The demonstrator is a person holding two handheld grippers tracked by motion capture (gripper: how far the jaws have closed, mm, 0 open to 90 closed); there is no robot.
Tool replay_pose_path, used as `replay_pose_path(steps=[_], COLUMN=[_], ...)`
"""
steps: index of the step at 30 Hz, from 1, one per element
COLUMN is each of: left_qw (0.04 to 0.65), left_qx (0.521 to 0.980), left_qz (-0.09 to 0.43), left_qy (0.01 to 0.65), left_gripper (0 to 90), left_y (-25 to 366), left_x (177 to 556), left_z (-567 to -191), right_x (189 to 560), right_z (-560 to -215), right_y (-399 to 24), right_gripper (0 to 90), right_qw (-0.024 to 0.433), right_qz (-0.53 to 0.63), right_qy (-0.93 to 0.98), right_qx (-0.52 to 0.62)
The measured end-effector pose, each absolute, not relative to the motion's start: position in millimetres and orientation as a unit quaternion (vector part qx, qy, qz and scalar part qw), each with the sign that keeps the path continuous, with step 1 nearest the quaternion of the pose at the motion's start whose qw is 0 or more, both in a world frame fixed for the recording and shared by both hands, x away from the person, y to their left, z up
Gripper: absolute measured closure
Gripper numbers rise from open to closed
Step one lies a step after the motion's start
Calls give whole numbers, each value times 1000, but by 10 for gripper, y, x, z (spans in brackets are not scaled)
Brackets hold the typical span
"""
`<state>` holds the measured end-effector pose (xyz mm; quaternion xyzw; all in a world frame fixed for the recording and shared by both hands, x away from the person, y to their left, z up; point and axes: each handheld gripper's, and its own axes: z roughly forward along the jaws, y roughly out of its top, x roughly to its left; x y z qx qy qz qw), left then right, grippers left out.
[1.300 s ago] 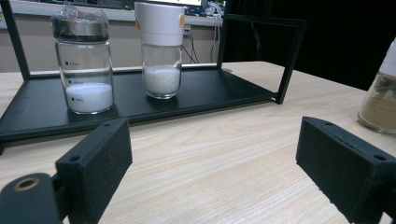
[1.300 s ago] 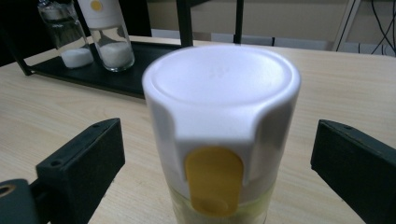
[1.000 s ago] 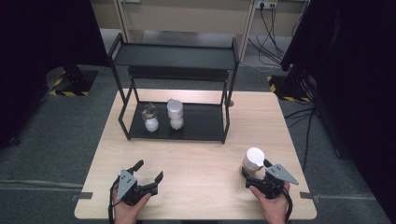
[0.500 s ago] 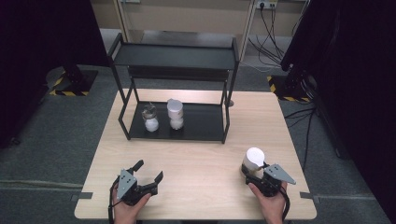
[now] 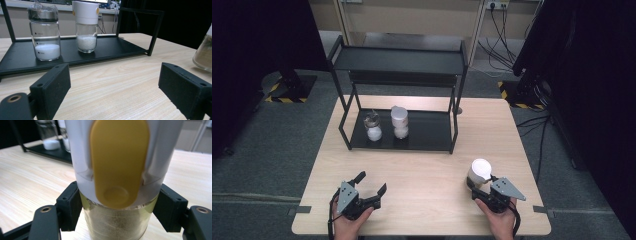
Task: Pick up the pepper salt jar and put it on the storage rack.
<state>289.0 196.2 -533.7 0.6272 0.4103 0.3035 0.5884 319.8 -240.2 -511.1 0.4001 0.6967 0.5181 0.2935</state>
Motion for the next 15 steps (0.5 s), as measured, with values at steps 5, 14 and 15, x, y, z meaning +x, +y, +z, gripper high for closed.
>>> replay_pose_path(steps=[5, 14, 15], left_qw=[589, 590, 591], left_qx=[626, 626, 626], left_qz=[303, 304, 304], left_qy=[411, 409, 409], left_gripper=[103, 103, 104], left_y=[1964, 1964, 1964], left_x=[2889, 2886, 2886], left_z=[-5338, -5339, -5339], right_x=[3170, 3240, 3248], right_z=[-4995, -4833, -4822], right_y=[-2267, -2094, -2078], right_gripper=[310, 310, 310], right_qw=[290, 288, 288], right_qz=[537, 556, 557], right_qy=[695, 690, 690], right_qx=[380, 363, 362])
